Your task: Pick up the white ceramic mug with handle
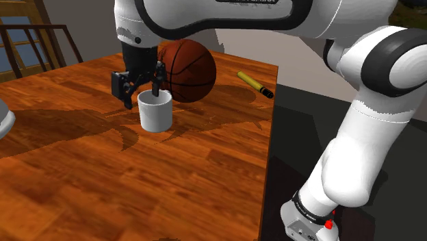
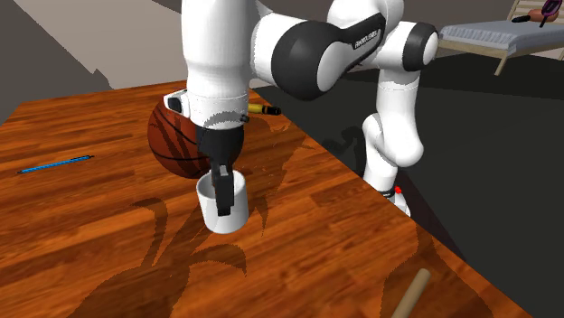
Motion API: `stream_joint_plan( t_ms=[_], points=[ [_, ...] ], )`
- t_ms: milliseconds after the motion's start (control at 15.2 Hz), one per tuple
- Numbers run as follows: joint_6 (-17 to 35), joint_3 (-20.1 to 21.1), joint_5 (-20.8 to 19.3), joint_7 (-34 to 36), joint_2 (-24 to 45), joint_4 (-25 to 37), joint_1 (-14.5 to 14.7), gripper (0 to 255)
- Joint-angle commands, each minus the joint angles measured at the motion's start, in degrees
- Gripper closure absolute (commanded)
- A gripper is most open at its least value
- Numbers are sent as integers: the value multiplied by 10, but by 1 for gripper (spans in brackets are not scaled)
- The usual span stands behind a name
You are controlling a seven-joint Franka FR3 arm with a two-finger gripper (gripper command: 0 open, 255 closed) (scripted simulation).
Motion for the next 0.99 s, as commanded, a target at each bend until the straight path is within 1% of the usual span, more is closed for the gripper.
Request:
stream_joint_plan(
  t_ms=[0,264,396,462,924],
  points=[
    [14,0,-2,2,2,-13,0,0],
    [51,-1,-1,4,-1,-51,-2,0],
    [51,-1,-1,4,-1,-52,-2,0],
    [50,-1,-1,4,-1,-51,-2,255],
    [50,-1,-1,4,-2,-52,-2,255]
  ],
)
